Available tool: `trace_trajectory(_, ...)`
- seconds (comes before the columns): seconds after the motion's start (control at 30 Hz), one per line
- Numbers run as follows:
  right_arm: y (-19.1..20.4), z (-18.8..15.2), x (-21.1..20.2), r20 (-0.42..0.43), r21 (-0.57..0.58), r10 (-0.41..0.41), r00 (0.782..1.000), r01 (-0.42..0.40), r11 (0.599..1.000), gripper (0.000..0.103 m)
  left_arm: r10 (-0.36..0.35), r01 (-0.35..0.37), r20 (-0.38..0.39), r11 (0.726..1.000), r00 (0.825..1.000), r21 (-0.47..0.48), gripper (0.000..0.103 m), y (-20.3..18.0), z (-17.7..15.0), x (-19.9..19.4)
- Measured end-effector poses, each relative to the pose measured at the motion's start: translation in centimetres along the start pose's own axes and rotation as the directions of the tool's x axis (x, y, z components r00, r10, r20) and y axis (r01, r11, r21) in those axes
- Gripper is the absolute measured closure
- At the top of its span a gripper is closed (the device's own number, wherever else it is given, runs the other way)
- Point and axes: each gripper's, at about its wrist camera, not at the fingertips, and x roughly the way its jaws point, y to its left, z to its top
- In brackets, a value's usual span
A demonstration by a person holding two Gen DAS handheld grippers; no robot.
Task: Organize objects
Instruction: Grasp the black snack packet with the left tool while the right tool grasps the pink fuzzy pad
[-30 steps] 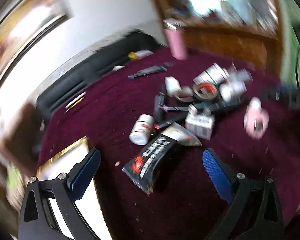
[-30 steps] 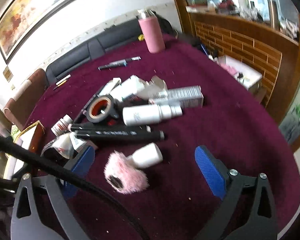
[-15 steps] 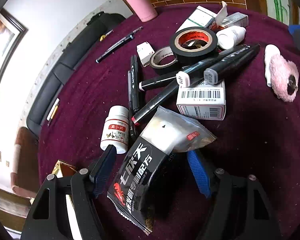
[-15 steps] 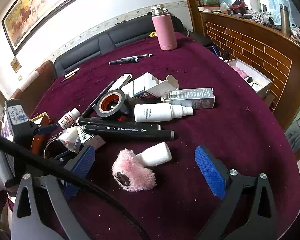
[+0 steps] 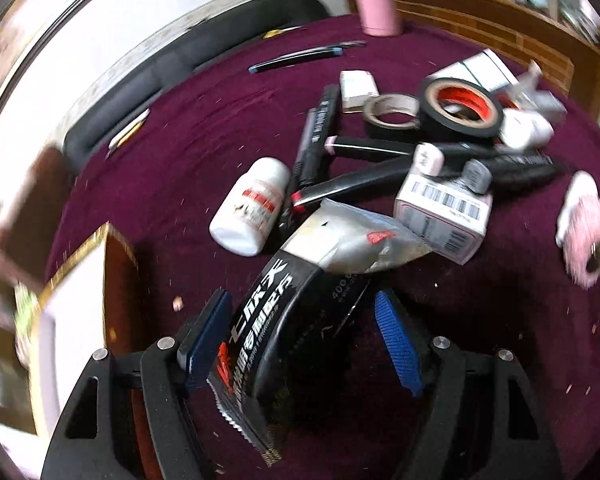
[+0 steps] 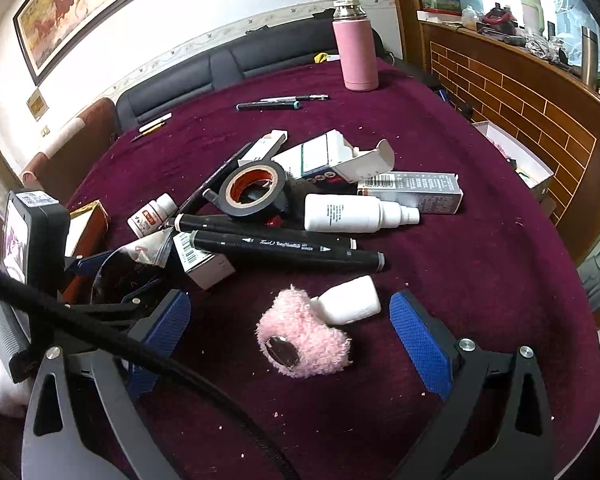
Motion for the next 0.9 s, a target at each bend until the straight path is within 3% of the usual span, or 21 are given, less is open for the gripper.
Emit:
trace_trajectory(0.23, -0.4, -0.6, 0.6, -0.031, 0.014, -0.003, 1.0, 0.004, 1.0, 0.002, -0.026, 0.027, 0.01, 0.991, 1.0, -0.129, 0.025, 0.9, -0.9, 0.3)
trace_trajectory(0.47, -0.8, -0.7, 0.7, -0.038, 0.03, -0.004, 0.999, 0.005, 1.0, 0.002, -0.016, 0.019, 0.022, 0.987, 1.0, -0.157, 0.019, 1.4, -1.1, 0.6)
trace_trajectory(0.9, -0.1, -0.9, 2.4, -0.082, -0.027, -0.083, 0.993, 0.081, 0.996, 0.002, -0.006, 0.011, 0.033, 0.987, 0.999, -0.162, 0.021, 1.4, -1.5, 0.4)
